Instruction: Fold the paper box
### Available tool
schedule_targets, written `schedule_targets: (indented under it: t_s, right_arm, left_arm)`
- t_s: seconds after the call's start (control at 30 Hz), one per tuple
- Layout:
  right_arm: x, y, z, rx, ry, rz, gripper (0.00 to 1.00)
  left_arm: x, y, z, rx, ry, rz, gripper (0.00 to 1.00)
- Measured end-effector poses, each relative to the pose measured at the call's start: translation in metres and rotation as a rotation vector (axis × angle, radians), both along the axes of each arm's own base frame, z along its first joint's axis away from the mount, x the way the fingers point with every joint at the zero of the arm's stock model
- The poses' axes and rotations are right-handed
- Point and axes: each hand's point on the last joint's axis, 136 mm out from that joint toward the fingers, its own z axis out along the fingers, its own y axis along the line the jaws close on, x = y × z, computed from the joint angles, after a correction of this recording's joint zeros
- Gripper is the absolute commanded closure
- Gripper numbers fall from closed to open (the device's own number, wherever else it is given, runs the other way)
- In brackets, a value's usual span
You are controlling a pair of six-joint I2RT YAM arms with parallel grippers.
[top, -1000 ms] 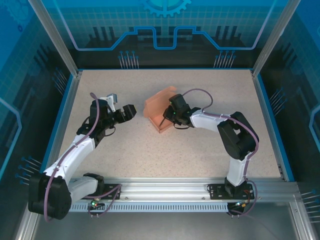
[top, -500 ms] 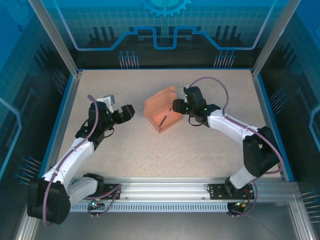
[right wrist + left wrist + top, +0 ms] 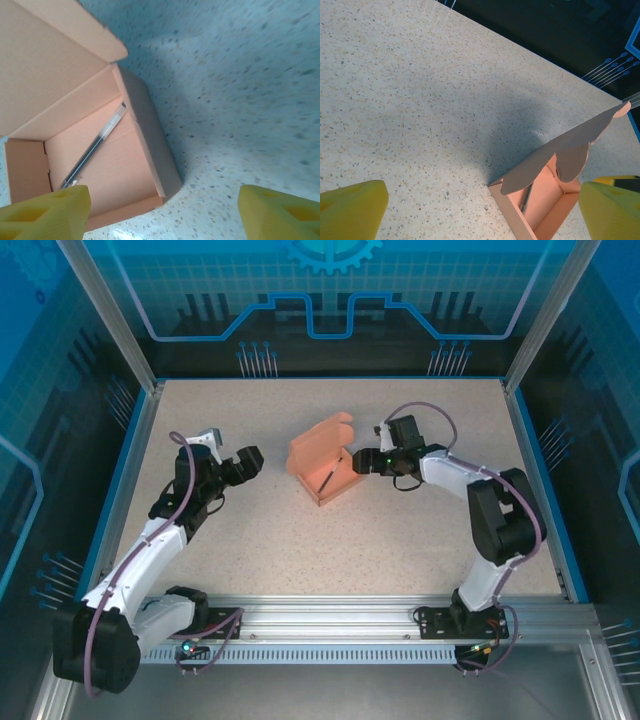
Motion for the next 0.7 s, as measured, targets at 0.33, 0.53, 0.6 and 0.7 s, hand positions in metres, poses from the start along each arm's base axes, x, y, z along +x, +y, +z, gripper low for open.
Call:
schedule_targets:
  t_s: [0.33,0.53,0.6,0.7]
  right_arm:
    - [-0.002,0.024,-0.004,0.107,0.029,0.094,0.28]
    - [-0.009,0.036,-0.004,0.146,0.027,0.137,0.30]
    - [-0.016,0.039,-0.009,0.150,0.039,0.151,0.30]
    - [-0.030,0.044,-0.016,0.147,0.062,0.171,0.30]
  left_arm:
    - [0.001,0.002,-0.002,-0.019,-0.003,0.021,0.01]
    - [0.004,-0.003,-0.019,-0.020,0.052,0.001,0.02]
    - [0.006,-0.005,-0.026,-0.024,0.071,-0.010,0.04]
    - [0.010,-0.012,-0.030,-0.043,0.074,-0.042,0.07]
